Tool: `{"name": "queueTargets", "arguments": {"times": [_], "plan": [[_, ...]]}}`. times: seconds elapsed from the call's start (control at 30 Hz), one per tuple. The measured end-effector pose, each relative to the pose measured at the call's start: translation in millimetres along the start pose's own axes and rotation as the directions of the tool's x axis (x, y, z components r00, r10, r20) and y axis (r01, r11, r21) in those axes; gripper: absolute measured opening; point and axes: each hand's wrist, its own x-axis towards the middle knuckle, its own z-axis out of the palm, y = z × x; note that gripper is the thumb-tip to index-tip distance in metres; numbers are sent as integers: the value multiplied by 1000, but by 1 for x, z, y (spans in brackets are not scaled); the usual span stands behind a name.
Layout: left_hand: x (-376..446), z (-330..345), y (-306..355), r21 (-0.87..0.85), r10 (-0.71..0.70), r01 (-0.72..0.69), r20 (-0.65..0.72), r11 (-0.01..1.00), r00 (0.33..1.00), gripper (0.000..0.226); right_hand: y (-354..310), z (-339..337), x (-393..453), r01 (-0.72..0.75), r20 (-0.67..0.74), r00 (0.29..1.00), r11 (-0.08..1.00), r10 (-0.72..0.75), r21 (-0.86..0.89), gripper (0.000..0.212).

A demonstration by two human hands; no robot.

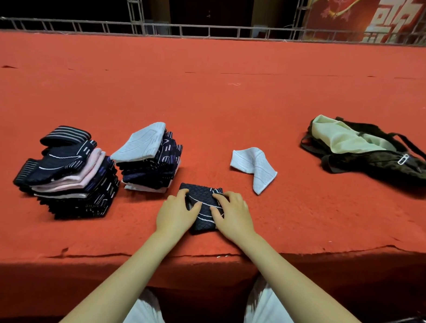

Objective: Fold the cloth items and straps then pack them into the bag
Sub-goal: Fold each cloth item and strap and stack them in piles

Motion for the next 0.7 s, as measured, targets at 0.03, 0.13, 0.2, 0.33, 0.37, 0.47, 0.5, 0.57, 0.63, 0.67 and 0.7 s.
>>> {"name": "queueTargets", "arguments": {"times": [0.03, 0.13, 0.2, 0.33, 0.37, 0.47, 0.5, 0.57, 0.63, 0.67, 0.7], "plan": [[0, -1, 2, -11, -3, 3, 25, 1000, 1000, 56, 0, 0, 0, -1, 3, 1000, 1000, 1, 16, 70], [2, -4, 12, -70, 38, -33, 62, 997, 997, 54, 2, -2, 1, -26, 7, 1000, 994, 25, 107, 66], [4, -6, 15, -110, 97, -91, 42, 990, 994, 50, 6, -4, 2, -61, -11, 998, 970, 66, 237, 51], [20, -15, 15, -139, 101, -109, -58, 984, 993, 46, 8, -6, -1, -30, -67, 996, 958, 51, 284, 36], [24, -15, 12, -107, 86, -93, -63, 990, 994, 46, 8, -6, -1, -22, -61, 997, 965, 39, 262, 37], [23, -8, -4, 66, 3, -1, -26, 998, 1000, 48, 6, -5, 1, -47, 6, 999, 980, 47, 191, 43], [21, -5, -9, 80, -40, 41, -21, 996, 999, 49, 6, -5, 1, -58, 23, 998, 981, 55, 184, 44], [19, -5, -11, 58, -97, 97, -10, 994, 995, 54, 4, -7, 3, -79, 34, 997, 978, 74, 191, 44], [21, -12, -7, -1, -117, 117, 57, 993, 991, 58, 3, -7, 8, -142, 64, 989, 965, 131, 222, 41], [22, -15, -4, -48, -126, 132, 105, 990, 986, 59, 1, -9, 11, -189, 91, 981, 952, 172, 239, 39], [23, -18, -1, -93, -129, 144, 152, 985, 980, 59, 0, -9, 15, -236, 117, 970, 938, 212, 253, 37]]}}
